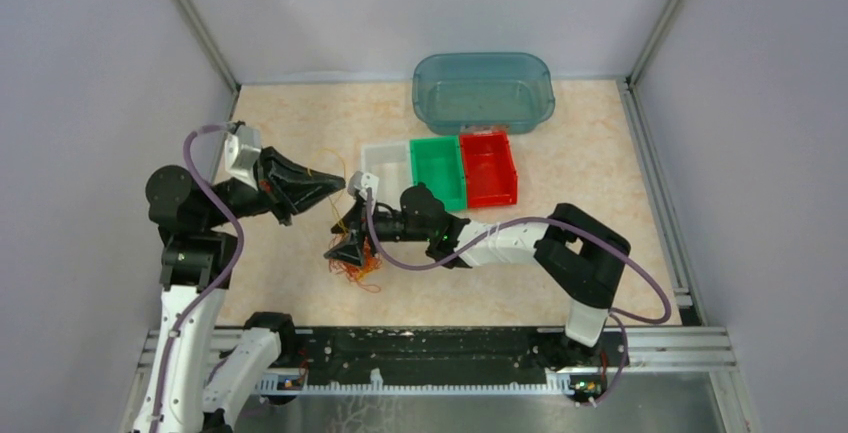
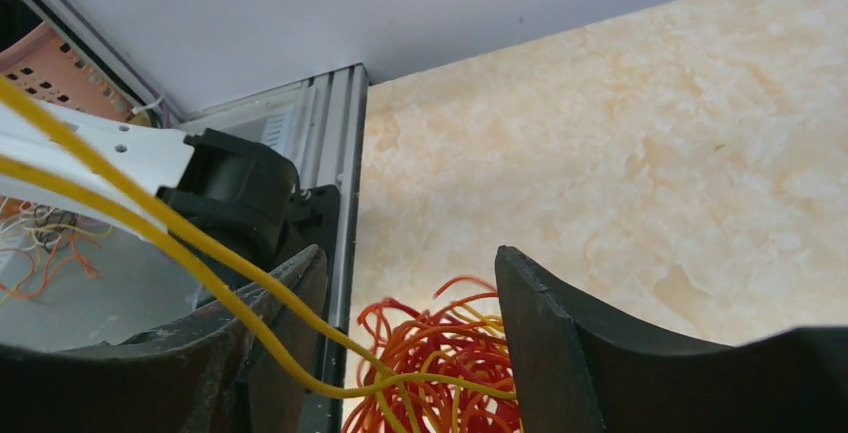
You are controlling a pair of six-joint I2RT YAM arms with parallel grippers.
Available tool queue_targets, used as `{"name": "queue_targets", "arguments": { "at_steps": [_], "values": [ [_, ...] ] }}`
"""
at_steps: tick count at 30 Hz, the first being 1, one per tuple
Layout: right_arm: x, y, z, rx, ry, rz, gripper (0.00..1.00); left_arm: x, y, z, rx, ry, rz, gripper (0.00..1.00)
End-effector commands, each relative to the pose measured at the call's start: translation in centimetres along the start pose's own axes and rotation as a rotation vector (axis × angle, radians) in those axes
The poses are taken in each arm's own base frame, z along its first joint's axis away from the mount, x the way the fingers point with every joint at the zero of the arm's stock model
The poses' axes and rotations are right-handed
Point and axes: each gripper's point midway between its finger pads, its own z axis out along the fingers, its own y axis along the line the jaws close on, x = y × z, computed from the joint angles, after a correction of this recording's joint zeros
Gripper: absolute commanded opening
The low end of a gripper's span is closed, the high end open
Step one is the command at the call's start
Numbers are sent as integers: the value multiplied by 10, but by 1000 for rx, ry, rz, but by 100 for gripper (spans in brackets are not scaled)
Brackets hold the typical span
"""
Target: Untangle the cables
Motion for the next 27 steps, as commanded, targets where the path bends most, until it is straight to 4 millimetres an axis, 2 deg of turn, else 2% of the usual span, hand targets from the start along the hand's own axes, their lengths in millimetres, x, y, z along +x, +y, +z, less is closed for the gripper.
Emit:
{"name": "queue_targets", "arguments": {
  "at_steps": [1,6,15,22,27],
  "values": [
    [-6,-3,1,34,-96,-3,62,-30,-11,1,21,-47,64,0],
    [12,-10,-7,75,-90,20,57,-52,-13,2,8,-82,124,0],
    [54,-19,-28,151,-62,85,56,-111,-12,1,-85,-200,315,0],
    [60,-25,-35,194,-47,90,57,-162,2,-6,-224,-323,510,0],
    [56,-23,-38,201,-51,93,57,-196,8,-11,-309,-380,605,0]
  ]
}}
